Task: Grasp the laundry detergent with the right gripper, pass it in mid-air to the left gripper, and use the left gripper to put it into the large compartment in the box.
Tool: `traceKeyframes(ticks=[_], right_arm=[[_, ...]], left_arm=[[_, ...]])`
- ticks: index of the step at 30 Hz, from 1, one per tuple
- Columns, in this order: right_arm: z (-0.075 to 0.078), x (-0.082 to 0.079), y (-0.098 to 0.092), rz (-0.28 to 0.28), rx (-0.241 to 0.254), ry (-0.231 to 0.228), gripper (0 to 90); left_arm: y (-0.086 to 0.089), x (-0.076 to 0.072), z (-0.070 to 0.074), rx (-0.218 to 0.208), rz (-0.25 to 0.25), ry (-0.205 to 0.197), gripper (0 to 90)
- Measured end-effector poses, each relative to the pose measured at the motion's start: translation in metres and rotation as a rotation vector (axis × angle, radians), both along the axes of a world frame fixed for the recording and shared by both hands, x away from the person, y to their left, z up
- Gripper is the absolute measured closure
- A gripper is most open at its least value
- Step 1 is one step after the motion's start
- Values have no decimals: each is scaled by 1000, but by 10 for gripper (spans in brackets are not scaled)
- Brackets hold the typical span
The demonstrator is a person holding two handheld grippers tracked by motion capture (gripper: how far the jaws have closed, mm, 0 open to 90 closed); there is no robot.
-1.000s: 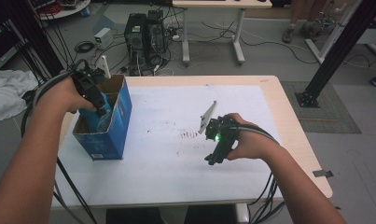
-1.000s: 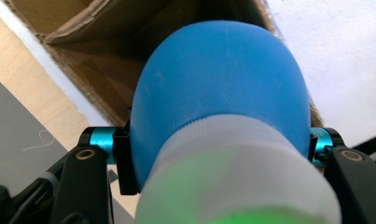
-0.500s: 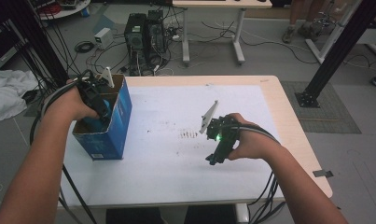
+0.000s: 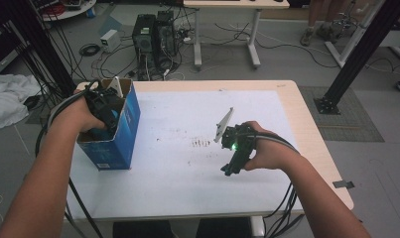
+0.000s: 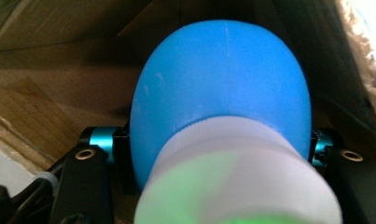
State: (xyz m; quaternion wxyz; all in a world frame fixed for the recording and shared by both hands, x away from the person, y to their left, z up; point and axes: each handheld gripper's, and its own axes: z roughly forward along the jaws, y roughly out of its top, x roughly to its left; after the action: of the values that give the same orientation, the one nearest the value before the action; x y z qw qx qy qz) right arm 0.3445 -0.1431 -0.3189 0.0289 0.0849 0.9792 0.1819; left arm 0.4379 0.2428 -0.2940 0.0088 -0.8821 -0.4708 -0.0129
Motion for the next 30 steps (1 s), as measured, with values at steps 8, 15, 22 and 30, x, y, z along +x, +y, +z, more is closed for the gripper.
traceKeyframes(ticks=[8,15,22,30], right_arm=[[0,0,1,5,3,-2,120],[1,-1,2,0,3,-5,120],[0,0,3,5,6,-5,120],[0,0,2,3,9,-10,120]], left_arm=[[1,0,1,-10,-6,0,373],[0,-1,8,-12,-19,-15,351],[-1,-2,9,-9,-36,-28,327],[-1,-3,16,-6,-28,-40,306]])
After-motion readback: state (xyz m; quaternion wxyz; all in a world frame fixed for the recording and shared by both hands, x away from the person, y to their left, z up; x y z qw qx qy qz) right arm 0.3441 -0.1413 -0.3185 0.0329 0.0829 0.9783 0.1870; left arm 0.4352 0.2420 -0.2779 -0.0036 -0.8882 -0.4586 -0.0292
